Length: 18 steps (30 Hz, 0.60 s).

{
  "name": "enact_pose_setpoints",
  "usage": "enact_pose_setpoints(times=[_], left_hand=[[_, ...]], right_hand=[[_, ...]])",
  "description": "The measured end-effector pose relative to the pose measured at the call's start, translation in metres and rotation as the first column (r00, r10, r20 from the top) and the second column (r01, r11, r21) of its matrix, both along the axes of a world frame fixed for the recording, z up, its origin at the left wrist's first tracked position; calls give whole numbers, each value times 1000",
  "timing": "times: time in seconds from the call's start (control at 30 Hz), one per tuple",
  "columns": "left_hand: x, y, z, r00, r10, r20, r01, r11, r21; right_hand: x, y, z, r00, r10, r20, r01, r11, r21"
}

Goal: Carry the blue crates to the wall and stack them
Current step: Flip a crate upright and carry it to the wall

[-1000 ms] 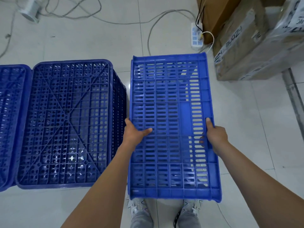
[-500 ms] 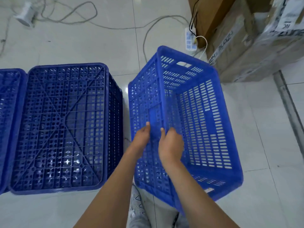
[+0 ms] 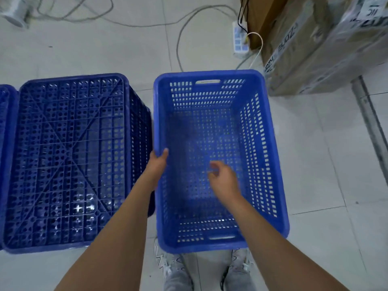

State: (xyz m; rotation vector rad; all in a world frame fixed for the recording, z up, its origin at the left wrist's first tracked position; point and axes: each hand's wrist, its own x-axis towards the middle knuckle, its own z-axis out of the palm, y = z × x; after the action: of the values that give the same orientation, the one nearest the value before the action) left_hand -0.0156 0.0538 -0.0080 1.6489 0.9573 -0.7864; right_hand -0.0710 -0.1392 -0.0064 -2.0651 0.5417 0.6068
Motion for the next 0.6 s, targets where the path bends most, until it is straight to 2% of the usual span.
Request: enact_pose_setpoints(times=[0.07,0.13,0.2,0.37,0.47,0.5,0.6], left_hand=[[-3,1,-13,997,-80,-8,80,992,96],[-5,-2,-28,992,-124,-4,123,980,159],[-3,-4,-37,991,-135,7,132,975,181],[1,1,-55,998,-65,19,60,979,194],[7,3,-63,999,-22,30,15,977,214],[9,4,-63,1000,-15,23,10,976,218],[17,7,-69,1000,-3,-5,4,978,211]], right_hand=[[13,-41,-3,995,-26,100,48,972,-229],[28,-79,-10,989,-30,143,89,899,-428],[41,-112,-19,993,-69,99,111,852,-511],[65,-162,-40,974,-195,-119,119,877,-465],[70,-175,-46,935,-279,-219,201,925,-322],[71,-177,-49,929,-283,-239,210,933,-292],[75,-178,-57,936,-255,-244,167,929,-330]])
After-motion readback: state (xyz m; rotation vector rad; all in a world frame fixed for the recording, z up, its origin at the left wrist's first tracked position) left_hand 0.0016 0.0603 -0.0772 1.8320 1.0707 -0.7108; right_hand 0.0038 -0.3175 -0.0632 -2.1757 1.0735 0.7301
